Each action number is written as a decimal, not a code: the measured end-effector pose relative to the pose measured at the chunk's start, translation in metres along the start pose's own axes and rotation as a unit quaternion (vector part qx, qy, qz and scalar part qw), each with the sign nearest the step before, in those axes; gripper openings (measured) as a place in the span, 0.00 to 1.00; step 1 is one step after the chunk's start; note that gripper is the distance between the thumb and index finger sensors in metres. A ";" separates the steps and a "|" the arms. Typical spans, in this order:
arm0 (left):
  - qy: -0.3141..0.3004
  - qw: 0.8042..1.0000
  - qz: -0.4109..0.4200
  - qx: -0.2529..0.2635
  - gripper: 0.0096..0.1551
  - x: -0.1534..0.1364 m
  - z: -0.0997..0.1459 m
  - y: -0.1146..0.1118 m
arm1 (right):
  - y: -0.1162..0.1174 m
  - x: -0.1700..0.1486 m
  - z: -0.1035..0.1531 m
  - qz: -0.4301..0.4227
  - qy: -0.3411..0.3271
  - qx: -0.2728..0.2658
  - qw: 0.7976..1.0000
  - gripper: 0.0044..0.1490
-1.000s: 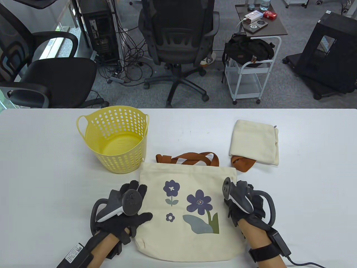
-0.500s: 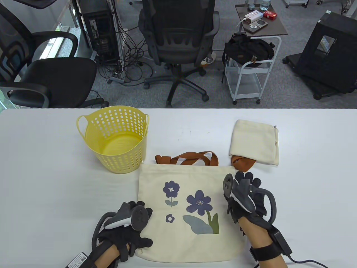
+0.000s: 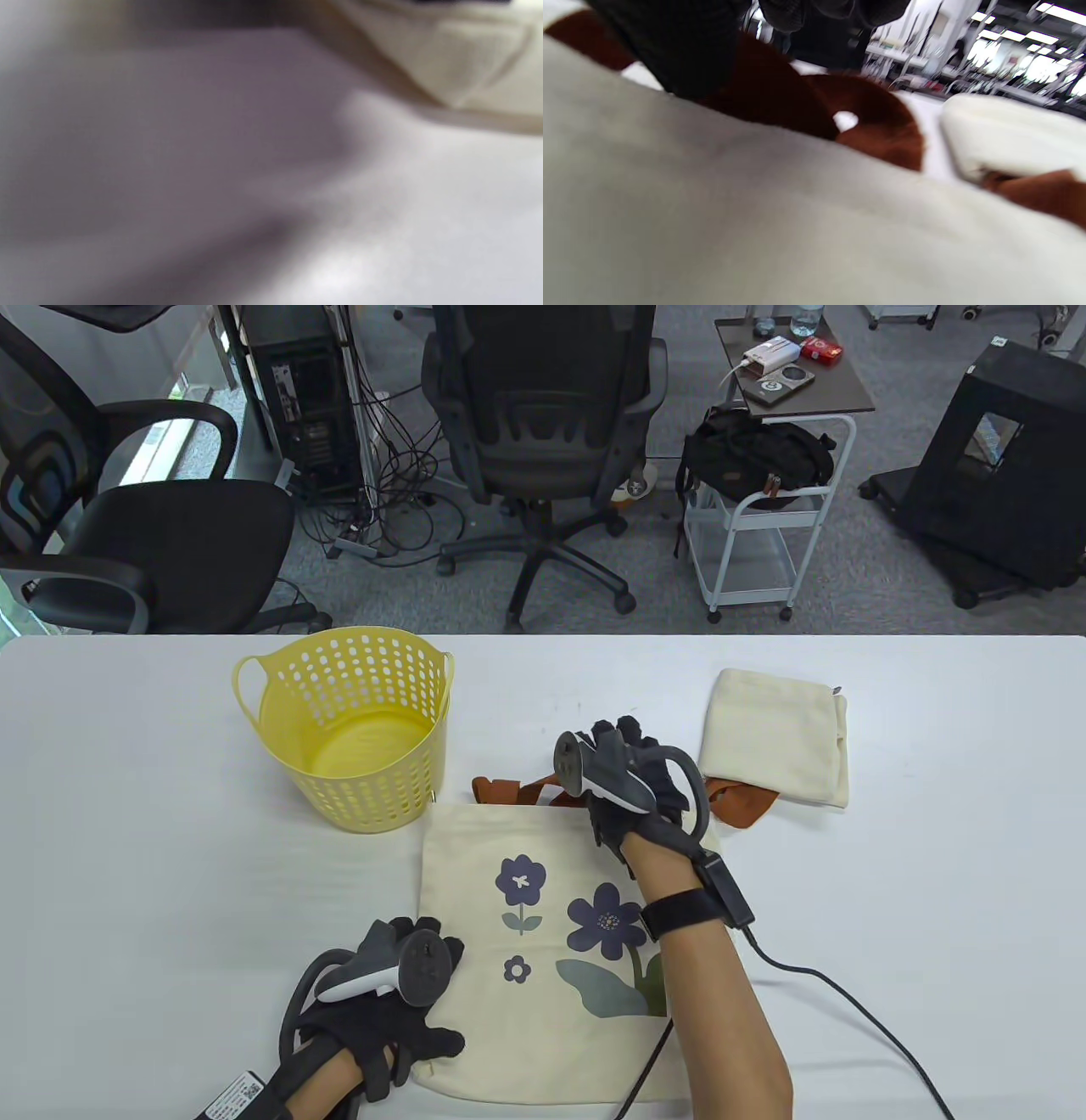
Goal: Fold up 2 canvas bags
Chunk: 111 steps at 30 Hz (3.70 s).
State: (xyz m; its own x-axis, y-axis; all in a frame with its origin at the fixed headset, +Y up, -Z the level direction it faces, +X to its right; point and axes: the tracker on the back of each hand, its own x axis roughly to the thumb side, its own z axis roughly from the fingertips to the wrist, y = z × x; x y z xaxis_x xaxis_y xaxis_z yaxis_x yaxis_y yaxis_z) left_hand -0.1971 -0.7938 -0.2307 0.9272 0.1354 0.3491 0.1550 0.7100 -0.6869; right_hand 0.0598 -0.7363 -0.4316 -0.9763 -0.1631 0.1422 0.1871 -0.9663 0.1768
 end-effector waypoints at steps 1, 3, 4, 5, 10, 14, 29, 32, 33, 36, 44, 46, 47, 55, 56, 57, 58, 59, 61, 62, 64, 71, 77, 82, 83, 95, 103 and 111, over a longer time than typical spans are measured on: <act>-0.001 1.000 0.000 0.000 0.62 0.000 0.000 0.000 | 0.003 0.003 -0.007 0.006 -0.015 0.022 1.000 0.47; 0.000 1.000 -0.003 0.002 0.62 -0.001 -0.001 0.000 | 0.010 0.009 -0.020 0.003 -0.042 0.073 0.996 0.46; 0.000 1.000 -0.003 0.003 0.62 0.000 0.000 -0.001 | 0.013 0.011 -0.022 0.005 -0.049 0.086 0.995 0.44; 0.000 1.000 -0.003 0.003 0.62 -0.001 -0.001 -0.001 | 0.009 0.012 -0.023 0.010 -0.050 0.068 0.996 0.42; -0.004 1.000 -0.001 0.005 0.62 -0.001 -0.002 -0.002 | 0.009 0.017 -0.020 0.040 -0.080 -0.017 0.996 0.23; -0.002 1.000 -0.001 0.013 0.62 -0.002 -0.002 -0.001 | 0.003 0.010 -0.023 0.029 -0.029 -0.067 0.997 0.25; 0.005 1.000 -0.005 0.026 0.62 -0.001 0.001 0.001 | -0.001 -0.068 -0.070 -0.329 0.286 -0.166 0.885 0.28; 0.005 1.000 -0.005 0.025 0.62 -0.001 0.000 0.001 | 0.010 -0.079 -0.078 -0.353 0.303 -0.138 0.875 0.27; 0.005 1.000 -0.006 0.025 0.62 -0.001 0.000 0.001 | 0.014 -0.080 -0.080 -0.343 0.306 -0.131 0.879 0.27; 0.004 1.000 -0.006 0.023 0.62 -0.001 0.000 0.000 | 0.023 -0.077 -0.086 -0.306 0.301 -0.107 0.897 0.27; 0.004 1.000 -0.008 0.020 0.62 -0.001 0.001 0.000 | 0.033 -0.059 -0.088 -0.184 0.252 -0.037 0.949 0.44; 0.003 1.000 -0.008 0.020 0.62 -0.001 0.001 0.000 | 0.032 -0.056 -0.081 -0.166 0.231 -0.027 0.958 0.47; 0.003 1.000 -0.008 0.020 0.62 -0.002 0.001 0.000 | 0.032 -0.056 -0.079 -0.162 0.224 -0.026 0.961 0.48; 0.001 1.000 -0.007 0.018 0.62 -0.001 0.002 0.000 | 0.023 -0.058 -0.026 -0.140 0.130 -0.053 0.980 0.49; 0.001 1.000 -0.007 0.018 0.62 -0.001 0.002 0.000 | 0.021 -0.058 -0.016 -0.138 0.119 -0.055 0.982 0.49; 0.001 1.000 -0.007 0.017 0.62 -0.001 0.002 0.000 | 0.021 -0.060 -0.004 -0.139 0.106 -0.058 0.983 0.49; 0.001 1.000 -0.006 0.016 0.62 -0.001 0.002 0.000 | 0.021 -0.062 0.007 -0.143 0.092 -0.061 0.984 0.49; 0.001 1.000 -0.005 0.015 0.62 -0.001 0.002 0.000 | 0.021 -0.063 0.015 -0.145 0.081 -0.063 0.984 0.49; 0.001 1.000 -0.006 0.015 0.62 -0.001 0.002 0.000 | 0.020 -0.066 0.040 -0.149 0.062 -0.069 0.985 0.49; 0.001 1.000 -0.006 0.015 0.62 -0.001 0.003 0.000 | 0.020 -0.067 0.055 -0.147 0.048 -0.072 0.985 0.49; 0.001 1.000 -0.007 0.015 0.62 -0.001 0.003 0.000 | 0.021 -0.070 0.080 -0.140 0.032 -0.073 0.987 0.49; 0.000 1.000 -0.009 0.015 0.62 0.000 0.003 0.000 | 0.051 -0.085 0.165 -0.175 -0.091 -0.062 0.978 0.47; 0.000 1.000 -0.007 0.012 0.62 -0.001 0.003 0.000 | 0.082 -0.100 0.215 -0.163 -0.184 0.013 0.969 0.44; -0.001 1.000 -0.006 0.009 0.62 -0.001 0.003 0.000 | 0.104 -0.104 0.232 -0.152 -0.221 0.086 0.960 0.45; -0.005 1.000 -0.004 0.007 0.62 -0.001 0.002 -0.001 | 0.106 -0.104 0.233 -0.143 -0.227 0.086 0.959 0.46; -0.089 0.996 0.015 -0.020 0.60 -0.004 0.020 0.008 | 0.116 -0.099 0.242 -0.101 -0.242 0.101 0.960 0.57; -0.057 0.996 -0.069 -0.030 0.68 0.011 0.023 0.000 | 0.117 -0.100 0.240 -0.108 -0.236 0.081 0.962 0.55; -0.038 0.993 -0.108 0.038 0.54 0.022 0.027 0.003 | 0.115 -0.101 0.238 -0.103 -0.191 -0.017 0.976 0.38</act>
State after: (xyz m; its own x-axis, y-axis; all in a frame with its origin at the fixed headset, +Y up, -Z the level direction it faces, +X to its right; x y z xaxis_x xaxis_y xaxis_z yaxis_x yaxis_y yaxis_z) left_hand -0.1857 -0.7707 -0.2081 0.8462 0.0234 0.5324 0.3190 0.7782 -0.5410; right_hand 0.2057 -0.7831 -0.1936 -0.8799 0.1145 0.4611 -0.0179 -0.9778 0.2086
